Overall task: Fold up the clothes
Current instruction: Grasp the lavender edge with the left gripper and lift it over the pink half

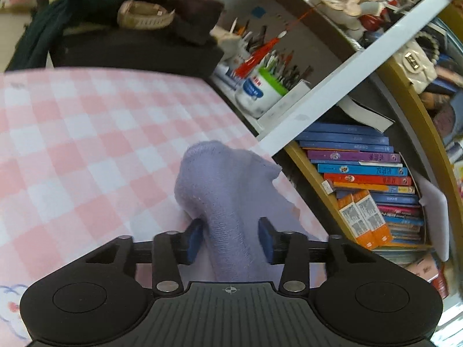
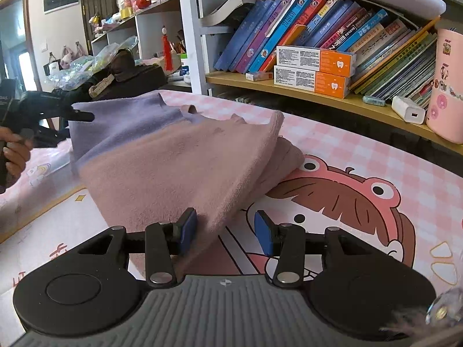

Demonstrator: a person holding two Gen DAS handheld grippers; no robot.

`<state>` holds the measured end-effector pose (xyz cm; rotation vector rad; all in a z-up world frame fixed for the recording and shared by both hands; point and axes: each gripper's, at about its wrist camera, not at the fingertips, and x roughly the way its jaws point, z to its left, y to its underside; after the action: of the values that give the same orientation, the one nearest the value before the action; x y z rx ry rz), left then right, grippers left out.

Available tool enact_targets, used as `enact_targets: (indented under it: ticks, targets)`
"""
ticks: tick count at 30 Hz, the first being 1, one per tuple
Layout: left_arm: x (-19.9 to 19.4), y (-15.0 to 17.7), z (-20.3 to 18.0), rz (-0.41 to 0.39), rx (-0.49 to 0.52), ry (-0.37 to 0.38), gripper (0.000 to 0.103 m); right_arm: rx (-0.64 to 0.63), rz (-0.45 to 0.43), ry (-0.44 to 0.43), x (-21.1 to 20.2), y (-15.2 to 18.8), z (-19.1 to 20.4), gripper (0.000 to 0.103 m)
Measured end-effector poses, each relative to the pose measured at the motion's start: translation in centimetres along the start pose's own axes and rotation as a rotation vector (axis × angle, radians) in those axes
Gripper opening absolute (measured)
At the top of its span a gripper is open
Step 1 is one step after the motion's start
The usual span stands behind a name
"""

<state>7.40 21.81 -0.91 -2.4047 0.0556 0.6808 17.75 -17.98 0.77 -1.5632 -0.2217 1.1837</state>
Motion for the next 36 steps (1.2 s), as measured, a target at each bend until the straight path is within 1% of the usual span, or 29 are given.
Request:
enact_targets:
  ticks: [2,4,7,8,9,11,13,15,16,18,20,25,28,32,33,36]
  targets:
    - [0.7,0.2,0.3,0.011,-0.023,0.007,0.044,0.004,0.000,-0.002,0.0,0.0,0.0,0.042]
    - [1.2,0.4,0.5,-0.013,-0.034,0.024,0.044,0.005,0.000,-0.003,0.0,0.0,-0.1,0.042]
    - [1.6,0.5,0.7,-0.024,-0.047,0.026,0.038,0.007,0.000,-0.007,0.0,0.1,-0.1,0.042]
    - [1.7,0.5,0.7,-0.026,-0.049,0.026,0.025,0.009,0.000,-0.008,0.0,0.1,-0.1,0.042]
    - [1.7,0.5,0.9,-0.018,-0.043,0.026,0.018,0.011,0.000,-0.009,0.0,0.1,-0.1,0.042]
    - [1.8,0.2,1.5,-0.004,-0.057,0.056,0.013,0.021,0.002,-0.006,0.0,0.0,0.0,0.041]
    - [1.5,-0.5,2.0,0.004,-0.057,0.098,0.012,0.040,0.007,-0.014,0.1,-0.1,0.4,0.032]
    - [1.1,-1.3,2.7,0.009,-0.058,0.131,0.012,0.060,0.012,-0.023,0.2,-0.2,1.0,0.029]
    - [0.9,-1.8,3.1,0.010,-0.063,0.133,0.012,0.064,0.013,-0.031,0.3,-0.2,1.5,0.028]
    - [0.4,-2.7,3.9,0.007,-0.068,0.131,0.012,0.049,0.016,-0.049,0.5,-0.3,3.0,0.028]
    - [-0.2,-3.5,4.7,0.001,-0.068,0.123,0.012,0.005,0.016,-0.060,0.7,-0.5,4.6,0.028]
    - [-1.5,-4.0,6.4,-0.016,-0.072,0.114,0.012,-0.097,-0.006,-0.054,1.1,-0.6,7.1,0.029]
    - [-2.1,-3.8,6.8,-0.020,-0.067,0.112,0.012,-0.125,-0.017,-0.048,0.9,-0.4,7.3,0.032]
    - [-3.0,-3.4,6.8,-0.040,-0.044,0.135,0.012,-0.106,-0.018,-0.063,0.6,-0.2,6.8,0.032]
    - [-3.3,-3.4,6.7,-0.046,-0.033,0.145,0.012,-0.102,-0.020,-0.066,0.4,-0.1,6.7,0.032]
    - [-4.2,-3.2,4.6,-0.059,0.026,0.164,0.012,-0.092,-0.024,-0.098,-0.2,0.1,6.7,0.032]
